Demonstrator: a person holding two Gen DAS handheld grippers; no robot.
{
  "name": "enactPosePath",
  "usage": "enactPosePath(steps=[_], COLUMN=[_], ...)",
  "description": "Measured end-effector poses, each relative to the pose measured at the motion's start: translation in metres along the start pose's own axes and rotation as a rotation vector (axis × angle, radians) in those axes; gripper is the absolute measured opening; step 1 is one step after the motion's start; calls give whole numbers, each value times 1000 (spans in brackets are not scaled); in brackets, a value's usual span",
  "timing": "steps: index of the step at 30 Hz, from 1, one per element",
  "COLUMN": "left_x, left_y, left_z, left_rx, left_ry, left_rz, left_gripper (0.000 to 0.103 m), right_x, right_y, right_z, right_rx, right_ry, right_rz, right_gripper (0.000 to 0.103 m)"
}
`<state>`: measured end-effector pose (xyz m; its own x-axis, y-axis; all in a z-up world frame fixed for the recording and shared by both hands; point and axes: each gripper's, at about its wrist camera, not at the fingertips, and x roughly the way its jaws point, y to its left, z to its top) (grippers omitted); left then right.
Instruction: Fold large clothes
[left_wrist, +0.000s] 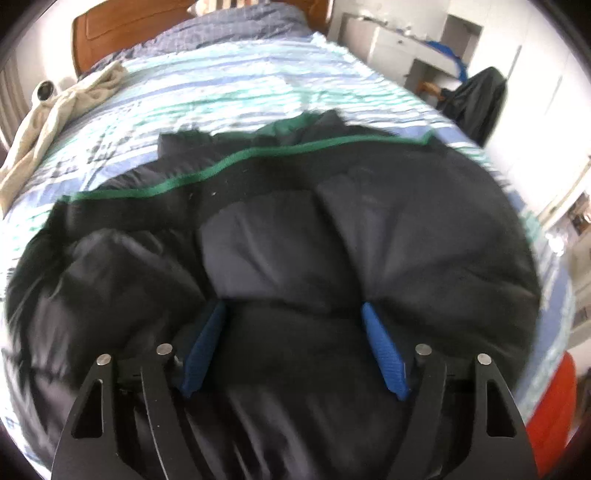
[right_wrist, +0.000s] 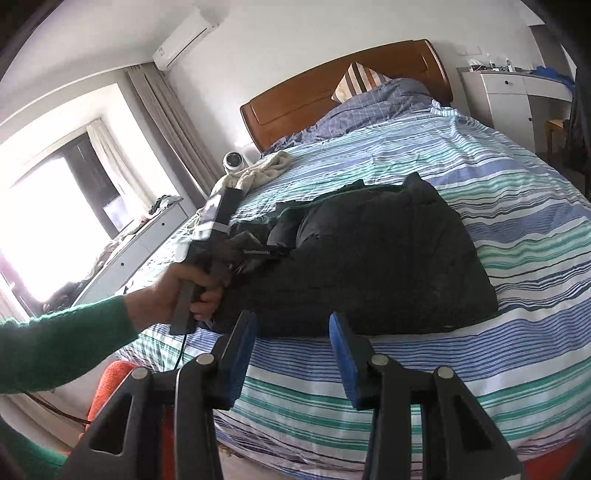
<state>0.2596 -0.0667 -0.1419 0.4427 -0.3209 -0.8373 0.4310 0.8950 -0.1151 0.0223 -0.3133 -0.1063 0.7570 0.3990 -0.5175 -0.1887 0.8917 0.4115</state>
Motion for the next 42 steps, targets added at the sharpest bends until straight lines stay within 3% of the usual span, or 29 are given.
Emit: enactPosePath(steps=[5,9,13,18,26,31,36,38,40,42], left_x=[-8,13,10,-26,-5,-36,-30,-44,-60,-74], left_y=[-12,-9,-12,-20,-33,-44,-64,-63,-58,-52], left_z=[-26,-29,-28,-48,-63,-75,-95,-86,-72,-56], left_rx=[42,26,27,45,89,115,235,196,142,86], left_ry=[-30,-32,-26,-40,-47,-42,-26,-29,-69,-124], left_rz=[4,19,36,-33,48,36,143,95,38,6], left_gripper=[77,79,78,75,78,77,79,79,79,79], right_x=[-1,9,8,1,17,5,17,16,13,12], right_y=[-2,-4,0,2,-4,-6,-29,-44,-66,-95], right_z=[-5,-5,-2,-3,-10,-12,-22,-15,-5,3], right_rx=[-4,2,3,-9,22,29,87,117,192,323], right_ry=[19,46,30,18,76,56,110,91,60,62], right_rz=[6,6,9,4,7,-22,-77,-142,-188,-188], right_gripper=[42,42,42,42,42,42,43,49,78,81])
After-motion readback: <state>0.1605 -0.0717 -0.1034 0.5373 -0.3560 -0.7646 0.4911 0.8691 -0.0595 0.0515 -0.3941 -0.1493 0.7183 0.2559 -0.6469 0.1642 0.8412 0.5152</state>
